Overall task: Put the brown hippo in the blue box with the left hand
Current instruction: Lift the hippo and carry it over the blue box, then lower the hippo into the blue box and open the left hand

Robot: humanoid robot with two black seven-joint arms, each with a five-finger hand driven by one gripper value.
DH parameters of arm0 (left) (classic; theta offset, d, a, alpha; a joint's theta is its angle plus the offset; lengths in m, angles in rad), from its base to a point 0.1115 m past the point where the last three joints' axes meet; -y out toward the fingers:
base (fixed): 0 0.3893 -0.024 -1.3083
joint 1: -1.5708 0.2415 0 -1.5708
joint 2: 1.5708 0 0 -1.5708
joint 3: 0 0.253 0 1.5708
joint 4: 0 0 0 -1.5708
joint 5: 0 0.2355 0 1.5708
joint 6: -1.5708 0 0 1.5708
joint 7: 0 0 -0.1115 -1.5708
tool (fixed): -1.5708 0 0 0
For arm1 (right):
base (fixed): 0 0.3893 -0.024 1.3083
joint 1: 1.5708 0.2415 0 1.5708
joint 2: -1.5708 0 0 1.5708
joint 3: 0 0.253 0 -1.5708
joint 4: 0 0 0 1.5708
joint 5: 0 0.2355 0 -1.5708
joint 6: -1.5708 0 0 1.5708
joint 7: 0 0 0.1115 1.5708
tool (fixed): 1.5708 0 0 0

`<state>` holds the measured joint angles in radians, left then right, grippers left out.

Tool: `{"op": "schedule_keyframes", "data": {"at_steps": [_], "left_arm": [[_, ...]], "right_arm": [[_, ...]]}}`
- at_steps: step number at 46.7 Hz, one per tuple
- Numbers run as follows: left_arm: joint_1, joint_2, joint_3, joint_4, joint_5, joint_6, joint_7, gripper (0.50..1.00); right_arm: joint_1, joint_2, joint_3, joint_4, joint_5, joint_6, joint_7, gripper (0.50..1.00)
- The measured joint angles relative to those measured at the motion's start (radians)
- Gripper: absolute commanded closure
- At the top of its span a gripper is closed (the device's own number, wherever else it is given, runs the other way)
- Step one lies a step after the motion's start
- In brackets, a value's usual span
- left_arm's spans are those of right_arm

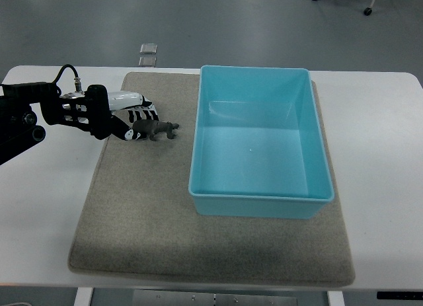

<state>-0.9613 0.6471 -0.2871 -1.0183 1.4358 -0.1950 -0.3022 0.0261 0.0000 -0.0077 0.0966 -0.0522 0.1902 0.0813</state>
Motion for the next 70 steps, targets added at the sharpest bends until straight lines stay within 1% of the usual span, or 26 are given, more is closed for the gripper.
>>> {"op": "schedule_keyframes", "data": {"at_steps": [5, 12, 17, 25, 31, 37, 42, 50, 61, 70], "left_arm": [[-0.012, 0.023, 0.000, -0.010, 0.000, 0.000, 0.000, 1.000], [-0.034, 0.073, -0.002, -0.077, -0.002, 0.000, 0.000, 1.000], [-0.070, 0.113, -0.002, -0.130, -0.002, -0.001, 0.000, 1.000], [-0.144, 0.146, -0.009, -0.182, -0.002, -0.015, 0.000, 1.000], [-0.200, 0.150, -0.009, -0.205, 0.000, -0.029, 0.000, 1.000], [-0.248, 0.135, -0.009, -0.213, 0.000, -0.065, 0.000, 1.000], [-0.269, 0.091, -0.008, -0.223, -0.002, -0.084, 0.007, 1.000], [-0.299, -0.024, 0.002, -0.204, 0.007, -0.086, 0.018, 1.000], [-0.301, -0.199, 0.006, -0.103, 0.078, -0.087, 0.020, 1.000], [-0.295, -0.299, 0.049, -0.015, 0.095, -0.082, 0.020, 1.000]], "right_arm": [[0.000, 0.000, 0.000, 0.000, 0.000, 0.000, 0.000, 0.564], [0.000, 0.000, 0.000, 0.000, 0.000, 0.000, 0.000, 0.564], [0.000, 0.000, 0.000, 0.000, 0.000, 0.000, 0.000, 0.564], [0.000, 0.000, 0.000, 0.000, 0.000, 0.000, 0.000, 0.564], [0.000, 0.000, 0.000, 0.000, 0.000, 0.000, 0.000, 0.564], [0.000, 0.000, 0.000, 0.000, 0.000, 0.000, 0.000, 0.564], [0.000, 0.000, 0.000, 0.000, 0.000, 0.000, 0.000, 0.564], [0.000, 0.000, 0.000, 0.000, 0.000, 0.000, 0.000, 0.564], [0.000, 0.000, 0.000, 0.000, 0.000, 0.000, 0.000, 0.564], [0.000, 0.000, 0.000, 0.000, 0.000, 0.000, 0.000, 0.564]]}}
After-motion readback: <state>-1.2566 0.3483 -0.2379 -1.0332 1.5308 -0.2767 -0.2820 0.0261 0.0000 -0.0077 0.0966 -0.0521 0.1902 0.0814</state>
